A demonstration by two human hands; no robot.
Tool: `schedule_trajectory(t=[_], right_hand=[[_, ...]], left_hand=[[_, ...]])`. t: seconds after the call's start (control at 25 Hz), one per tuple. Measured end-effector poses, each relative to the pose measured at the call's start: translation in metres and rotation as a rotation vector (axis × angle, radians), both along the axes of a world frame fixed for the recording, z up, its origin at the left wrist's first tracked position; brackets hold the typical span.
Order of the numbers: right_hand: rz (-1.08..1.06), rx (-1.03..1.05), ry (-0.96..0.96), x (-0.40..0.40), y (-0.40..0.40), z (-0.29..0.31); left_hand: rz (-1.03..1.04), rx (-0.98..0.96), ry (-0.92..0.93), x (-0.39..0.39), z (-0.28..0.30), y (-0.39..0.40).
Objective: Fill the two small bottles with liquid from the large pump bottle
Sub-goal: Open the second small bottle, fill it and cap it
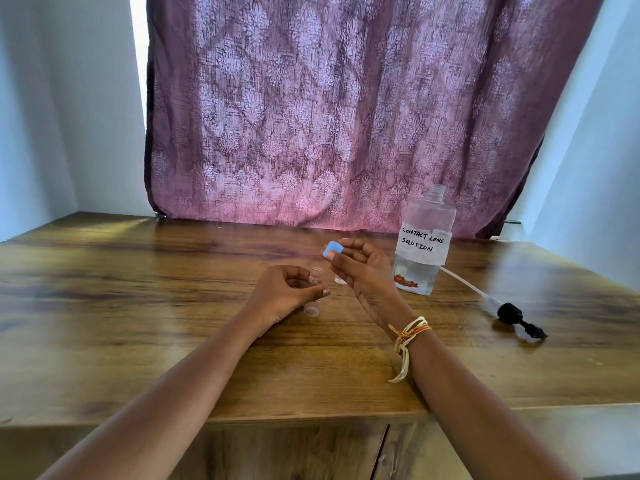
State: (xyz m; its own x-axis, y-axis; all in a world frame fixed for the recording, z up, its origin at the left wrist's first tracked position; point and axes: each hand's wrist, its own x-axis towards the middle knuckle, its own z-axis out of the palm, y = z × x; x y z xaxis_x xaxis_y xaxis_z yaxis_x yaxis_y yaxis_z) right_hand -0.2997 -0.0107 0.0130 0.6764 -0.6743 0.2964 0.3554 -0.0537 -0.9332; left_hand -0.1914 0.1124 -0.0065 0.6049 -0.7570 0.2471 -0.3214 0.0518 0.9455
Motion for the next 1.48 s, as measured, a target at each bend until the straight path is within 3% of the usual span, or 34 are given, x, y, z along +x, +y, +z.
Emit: schedule_trajectory(t=[0.12,0.28,0.48,0.72,1.08,1.36,1.48], right_hand=[[-0.092,-0.092,0.068,0.002,0.000,-0.004],[-0.204,-0.486,0.300,0.016,-0.006,-0.003],[-0.204,-0.901,0.502,0.040,-0.018,0.013],[-0.052,-1.165,0.739,0.066,-0.025,0.003],[-0.083,-1.060,0.669,0.044,-0.019,-0.002],[-0.404,-1.048,0.396,-0.017,-0.021,0.019],[-0.511,-0.962,0.380,-0.043,-0.034,0.031]], left_hand=[[0.036,-0.005,0.009,0.001,0.000,0.000],[0.028,0.011,0.036,0.003,-0.002,0.000],[-0.015,0.054,0.077,0.008,0.002,0.003],[-0.129,0.159,0.166,0.021,0.003,0.007],[-0.187,0.128,0.279,0.019,0.010,0.011],[-0.151,0.040,0.136,0.008,0.002,0.003],[-0.151,0.016,0.047,-0.002,0.001,0.002]])
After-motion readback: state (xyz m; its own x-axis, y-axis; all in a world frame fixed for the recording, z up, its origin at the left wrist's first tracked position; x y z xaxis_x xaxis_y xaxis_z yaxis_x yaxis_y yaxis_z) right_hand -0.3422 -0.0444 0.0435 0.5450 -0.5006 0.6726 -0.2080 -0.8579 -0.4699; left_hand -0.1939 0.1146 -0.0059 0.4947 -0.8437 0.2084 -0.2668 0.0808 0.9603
